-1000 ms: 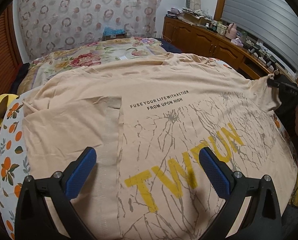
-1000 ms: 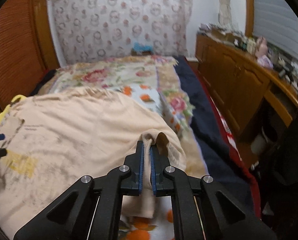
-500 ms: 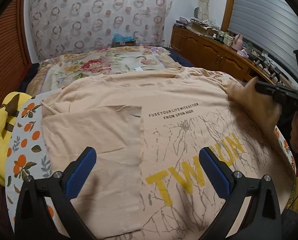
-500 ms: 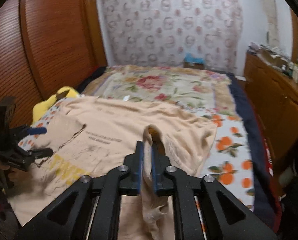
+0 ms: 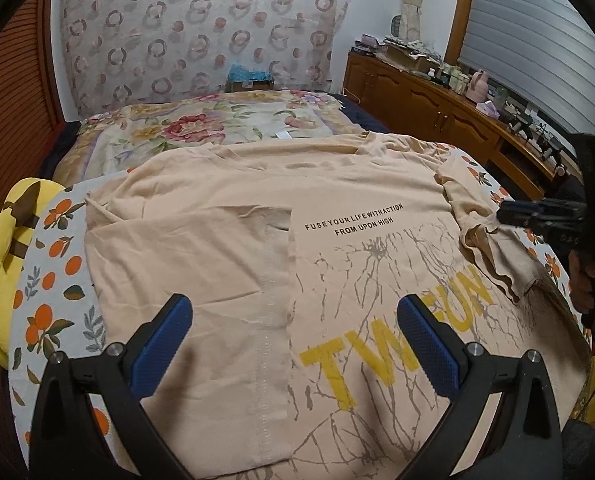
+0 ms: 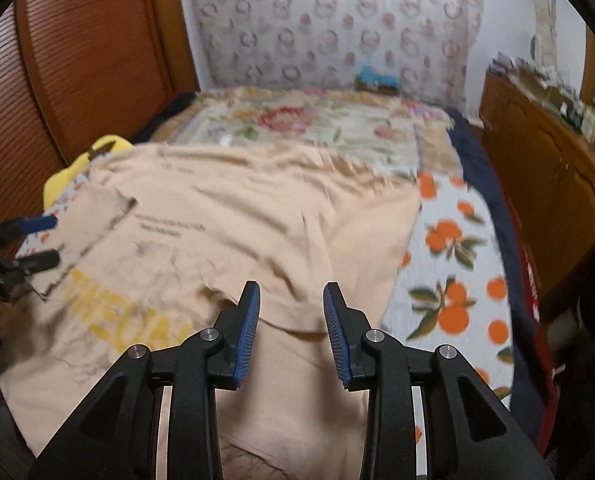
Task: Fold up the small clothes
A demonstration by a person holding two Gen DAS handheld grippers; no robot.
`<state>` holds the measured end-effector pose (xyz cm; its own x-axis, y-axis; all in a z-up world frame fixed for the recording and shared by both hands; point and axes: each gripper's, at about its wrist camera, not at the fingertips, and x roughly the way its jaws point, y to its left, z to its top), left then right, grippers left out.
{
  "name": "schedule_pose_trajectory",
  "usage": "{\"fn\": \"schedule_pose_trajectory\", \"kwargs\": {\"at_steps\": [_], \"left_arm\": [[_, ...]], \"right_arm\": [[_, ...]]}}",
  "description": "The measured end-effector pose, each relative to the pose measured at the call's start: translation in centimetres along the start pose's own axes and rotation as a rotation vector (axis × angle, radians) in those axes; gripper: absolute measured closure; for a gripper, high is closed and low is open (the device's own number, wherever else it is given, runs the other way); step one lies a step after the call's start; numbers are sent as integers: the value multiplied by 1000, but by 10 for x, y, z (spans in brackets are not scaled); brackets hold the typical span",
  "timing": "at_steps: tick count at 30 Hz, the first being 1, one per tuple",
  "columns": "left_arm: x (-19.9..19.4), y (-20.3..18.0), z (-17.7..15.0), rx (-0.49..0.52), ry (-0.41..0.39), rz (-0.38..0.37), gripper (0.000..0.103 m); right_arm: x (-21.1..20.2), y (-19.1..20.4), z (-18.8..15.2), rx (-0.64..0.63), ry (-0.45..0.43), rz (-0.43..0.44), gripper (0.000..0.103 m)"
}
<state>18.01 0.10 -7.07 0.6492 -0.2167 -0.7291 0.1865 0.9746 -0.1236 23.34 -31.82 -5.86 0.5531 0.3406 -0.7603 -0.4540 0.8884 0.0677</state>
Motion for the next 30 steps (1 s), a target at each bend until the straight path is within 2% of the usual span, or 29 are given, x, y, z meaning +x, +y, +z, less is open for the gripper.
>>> {"fn": "schedule_pose_trajectory", "kwargs": {"at_steps": [5, 9, 11, 12, 13, 16, 24, 28, 30], "left_arm": [[2, 0, -1, -2, 7, 4, 0], [3, 4, -3, -16, 12, 12, 0], [4, 6, -4, -21, 12, 15, 0], [4, 7, -4, -22, 12, 16, 0], [4, 7, -4, -23, 13, 17, 0], [4, 9, -4, -27, 15, 19, 0], [6, 16, -2, -44, 20, 28, 0], [7, 21, -1, -55, 22, 35, 0], [7, 26, 0, -61, 24, 38, 0]], "right_arm": [[21, -9, -7, 34, 56, -17, 71], [23, -9, -5, 32, 56, -17, 71], [24, -6, -3, 10, 60, -2, 88], [25, -4, -2, -3, 60, 0, 89], [24, -2, 0, -18, 56, 0, 95], [21, 6, 8, -45, 32, 35, 97], [32, 38, 45, -124, -1, 118, 98], [47, 56, 63, -150, -9, 189, 98], [53, 59, 68, -149, -12, 197, 94]]}}
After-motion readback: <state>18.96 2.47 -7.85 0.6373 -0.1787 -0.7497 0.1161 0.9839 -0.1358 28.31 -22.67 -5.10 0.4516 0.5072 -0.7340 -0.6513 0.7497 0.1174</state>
